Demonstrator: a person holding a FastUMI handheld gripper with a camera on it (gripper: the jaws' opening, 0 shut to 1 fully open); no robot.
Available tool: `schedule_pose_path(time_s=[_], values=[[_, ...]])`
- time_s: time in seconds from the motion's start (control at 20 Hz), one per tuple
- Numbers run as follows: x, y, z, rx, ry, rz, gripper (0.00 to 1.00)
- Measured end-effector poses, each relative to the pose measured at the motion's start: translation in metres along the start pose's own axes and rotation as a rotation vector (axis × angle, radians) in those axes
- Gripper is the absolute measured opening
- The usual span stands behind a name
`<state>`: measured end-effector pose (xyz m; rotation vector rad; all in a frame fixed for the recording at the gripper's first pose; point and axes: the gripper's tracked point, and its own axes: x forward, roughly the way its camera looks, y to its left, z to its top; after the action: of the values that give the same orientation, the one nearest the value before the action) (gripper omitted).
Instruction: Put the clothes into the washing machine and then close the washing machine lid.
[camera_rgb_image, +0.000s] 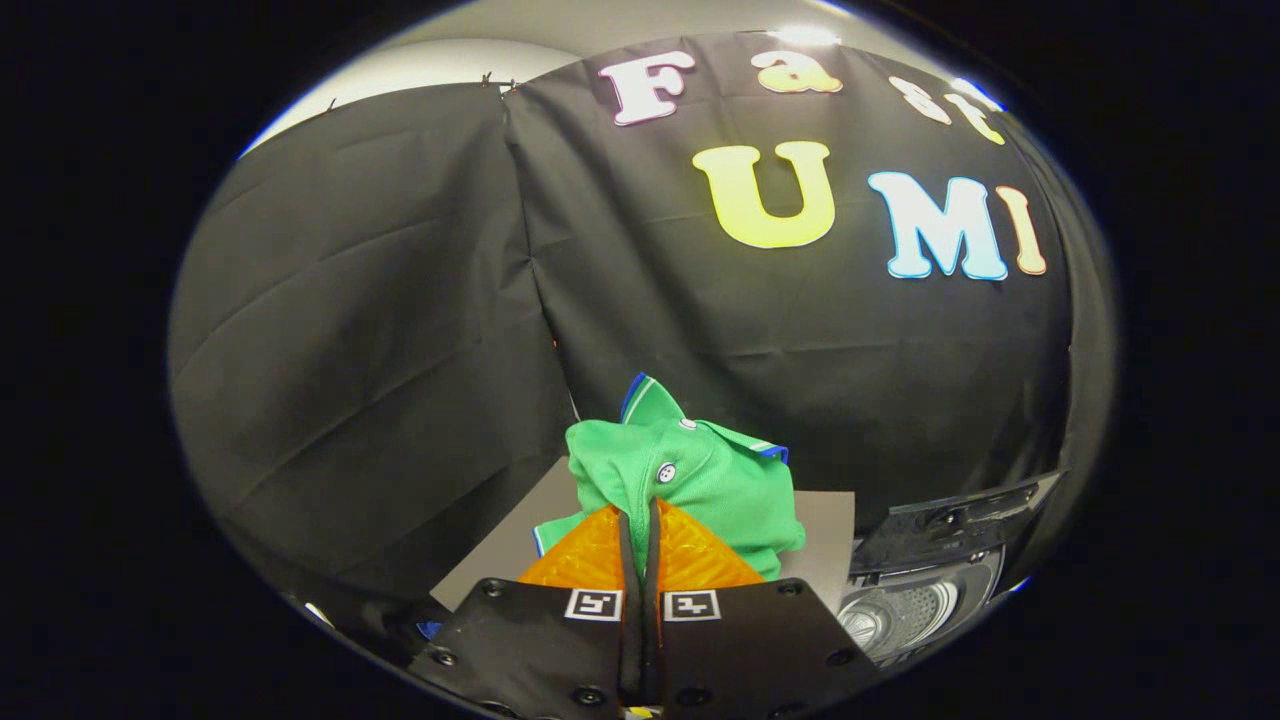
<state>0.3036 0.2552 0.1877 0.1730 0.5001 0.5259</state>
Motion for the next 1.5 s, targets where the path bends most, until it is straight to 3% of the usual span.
schedule_pose_path(time_s=[0.25,0.75,1.2,1.5], values=[[-0.019,-0.039,0.008,0.014,-0.018,-0.003,0.01],[-0.08,-0.181,0.024,0.015,-0.05,-0.089,0.01],[-0.11,-0.291,-0.008,0.056,-0.014,-0.162,0.01],[-0.113,-0.329,-0.044,0.032,0.029,-0.192,0.01]])
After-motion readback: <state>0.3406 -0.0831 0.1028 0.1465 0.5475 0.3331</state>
